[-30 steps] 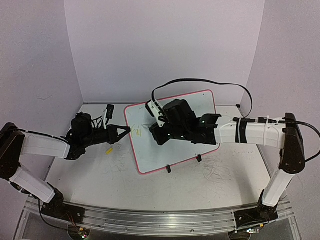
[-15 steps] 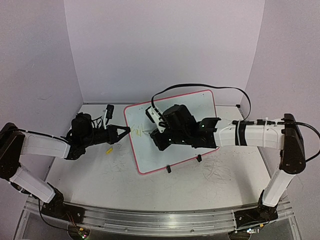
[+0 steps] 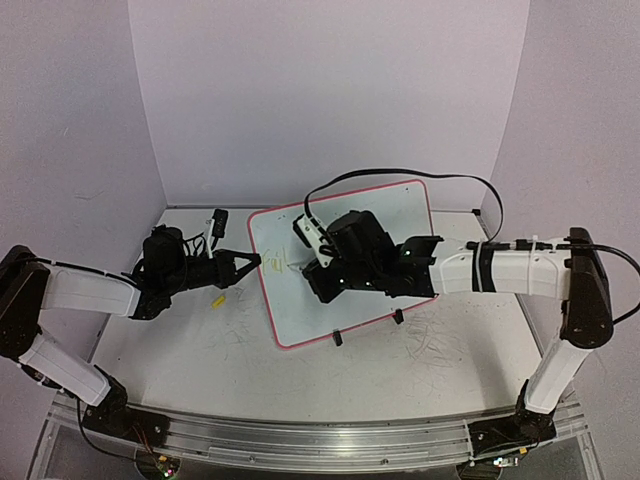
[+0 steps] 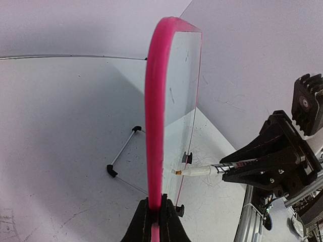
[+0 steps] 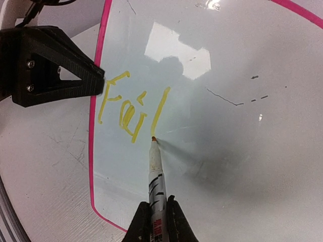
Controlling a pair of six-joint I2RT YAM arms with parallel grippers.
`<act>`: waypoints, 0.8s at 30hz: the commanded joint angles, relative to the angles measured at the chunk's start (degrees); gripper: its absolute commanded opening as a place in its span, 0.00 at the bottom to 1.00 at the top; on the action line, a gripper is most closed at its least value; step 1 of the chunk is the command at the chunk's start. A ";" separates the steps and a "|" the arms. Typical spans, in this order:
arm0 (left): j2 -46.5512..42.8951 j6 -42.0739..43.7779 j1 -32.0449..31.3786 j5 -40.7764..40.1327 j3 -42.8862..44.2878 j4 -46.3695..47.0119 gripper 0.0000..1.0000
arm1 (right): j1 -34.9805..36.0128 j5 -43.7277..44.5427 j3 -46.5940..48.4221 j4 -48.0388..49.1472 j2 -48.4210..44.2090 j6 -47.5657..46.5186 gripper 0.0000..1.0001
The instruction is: Write a sentence on the whiteboard
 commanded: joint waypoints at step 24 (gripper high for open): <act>-2.35 1.15 -0.11 1.57 0.59 1.66 0.00 | -0.33 -2.48 5.45 1.81 0.31 -0.09 0.00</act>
